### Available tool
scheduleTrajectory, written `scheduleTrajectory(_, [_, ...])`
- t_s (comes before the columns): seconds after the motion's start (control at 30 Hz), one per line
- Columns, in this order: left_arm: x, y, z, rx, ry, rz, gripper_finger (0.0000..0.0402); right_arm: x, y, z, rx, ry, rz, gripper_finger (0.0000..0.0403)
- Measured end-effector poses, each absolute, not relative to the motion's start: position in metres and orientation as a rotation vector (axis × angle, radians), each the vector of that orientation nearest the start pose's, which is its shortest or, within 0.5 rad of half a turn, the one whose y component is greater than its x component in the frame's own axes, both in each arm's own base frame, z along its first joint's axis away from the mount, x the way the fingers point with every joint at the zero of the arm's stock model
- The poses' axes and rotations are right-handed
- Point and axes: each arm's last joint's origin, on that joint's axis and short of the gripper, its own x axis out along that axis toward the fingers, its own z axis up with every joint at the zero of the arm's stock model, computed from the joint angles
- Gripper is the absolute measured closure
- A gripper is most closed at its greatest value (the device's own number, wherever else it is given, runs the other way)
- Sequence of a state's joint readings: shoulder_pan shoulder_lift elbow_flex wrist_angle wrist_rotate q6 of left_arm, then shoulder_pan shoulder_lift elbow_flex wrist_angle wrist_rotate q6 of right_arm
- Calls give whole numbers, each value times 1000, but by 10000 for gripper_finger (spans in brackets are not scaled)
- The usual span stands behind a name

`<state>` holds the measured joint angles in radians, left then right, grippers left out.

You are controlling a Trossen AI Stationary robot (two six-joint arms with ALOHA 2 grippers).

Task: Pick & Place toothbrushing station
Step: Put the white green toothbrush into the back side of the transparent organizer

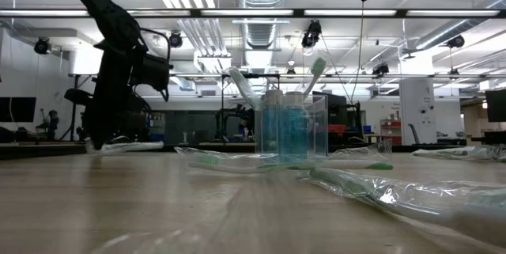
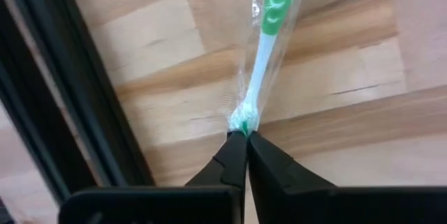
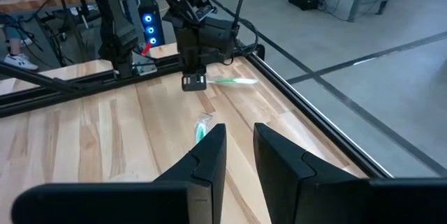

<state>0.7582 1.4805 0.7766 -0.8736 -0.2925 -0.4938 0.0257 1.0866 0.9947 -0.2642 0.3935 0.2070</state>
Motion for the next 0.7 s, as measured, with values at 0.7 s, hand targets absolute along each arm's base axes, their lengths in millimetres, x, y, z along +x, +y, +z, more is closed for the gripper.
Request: scheduleTrajectory(0.7, [150,140,254,-609,1027,1072,397,235,-5,341,128,311,-398,335])
